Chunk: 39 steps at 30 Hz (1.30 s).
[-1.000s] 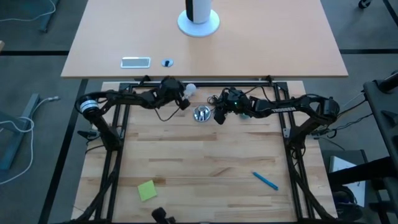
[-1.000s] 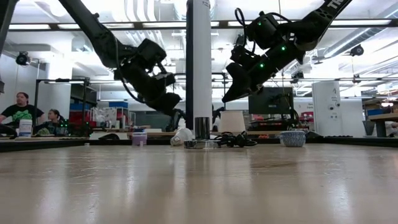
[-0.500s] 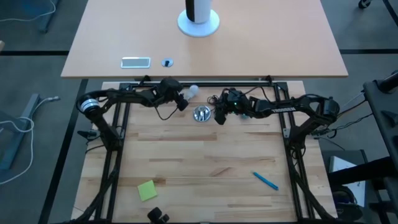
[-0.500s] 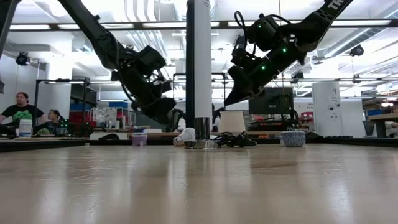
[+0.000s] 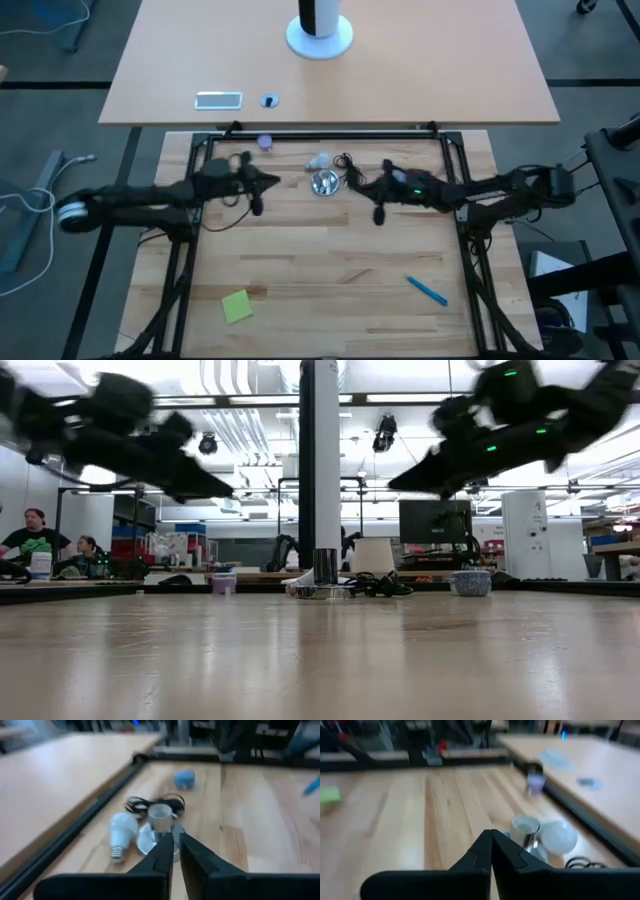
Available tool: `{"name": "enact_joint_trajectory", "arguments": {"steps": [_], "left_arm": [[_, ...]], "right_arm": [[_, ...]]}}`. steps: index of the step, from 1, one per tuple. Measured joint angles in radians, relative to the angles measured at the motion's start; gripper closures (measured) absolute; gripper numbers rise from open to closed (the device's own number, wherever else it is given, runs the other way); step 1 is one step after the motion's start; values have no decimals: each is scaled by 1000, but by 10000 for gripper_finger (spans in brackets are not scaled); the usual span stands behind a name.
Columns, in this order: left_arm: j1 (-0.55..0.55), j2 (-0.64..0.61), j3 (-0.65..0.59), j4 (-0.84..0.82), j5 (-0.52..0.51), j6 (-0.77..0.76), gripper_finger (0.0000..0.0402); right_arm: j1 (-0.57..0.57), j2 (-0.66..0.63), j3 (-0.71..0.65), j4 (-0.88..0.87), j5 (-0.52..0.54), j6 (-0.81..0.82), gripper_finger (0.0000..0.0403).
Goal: Screw lightbulb
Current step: Return to Home Position
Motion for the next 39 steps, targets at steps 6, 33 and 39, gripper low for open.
{"name": "enact_joint_trajectory", "arguments": {"steps": [6,33,39], "left_arm": [[-4,-333,-196,48,-1,-28,400],[108,-603,-298,14,-1257,73,401],[355,-514,-217,13,-955,109,401]], "right_arm": [[2,-257,-183,119,0,-19,403],[83,-1278,-401,-562,-22,-25,403],[82,-1242,-402,-567,-22,-20,403]]}}
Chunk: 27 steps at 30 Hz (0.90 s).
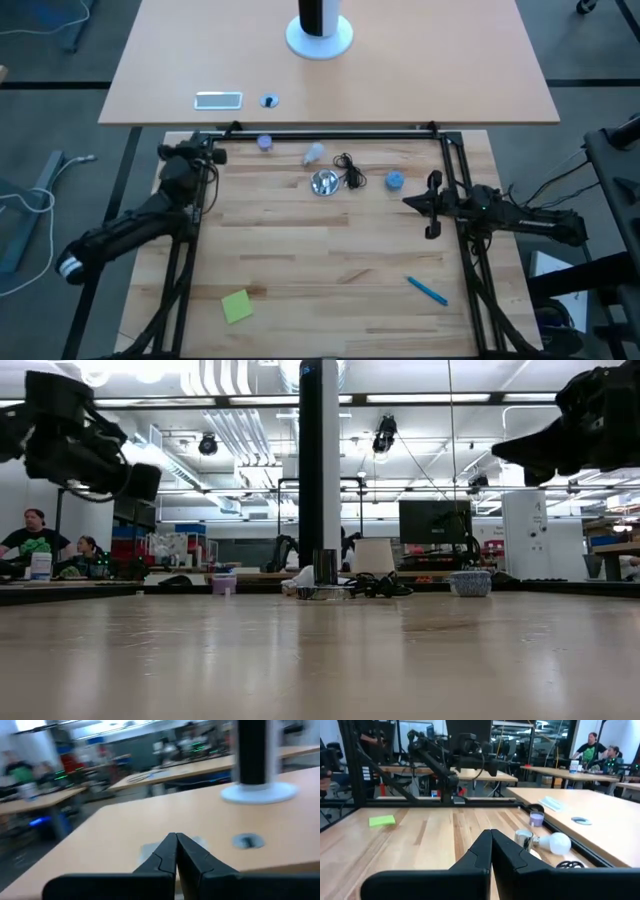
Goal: Screw lightbulb
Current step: Return to Home Position
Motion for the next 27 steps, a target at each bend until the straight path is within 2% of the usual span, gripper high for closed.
{"name": "enact_joint_trajectory", "arguments": {"steps": [2,5,11,27], "left_arm": [[99,44,38,-5,177,-13,401],[220,119,86,-61,296,-98,401],[203,120,112,-136,298,-72,401],[200,140,108,-130,295,-74,401]], "right_arm": [[0,6,1,8,0,0,403],[0,18,1,1,-1,12,403],[0,17,1,-3,-1,67,403],[0,17,1,0,-1,71,403]]}}
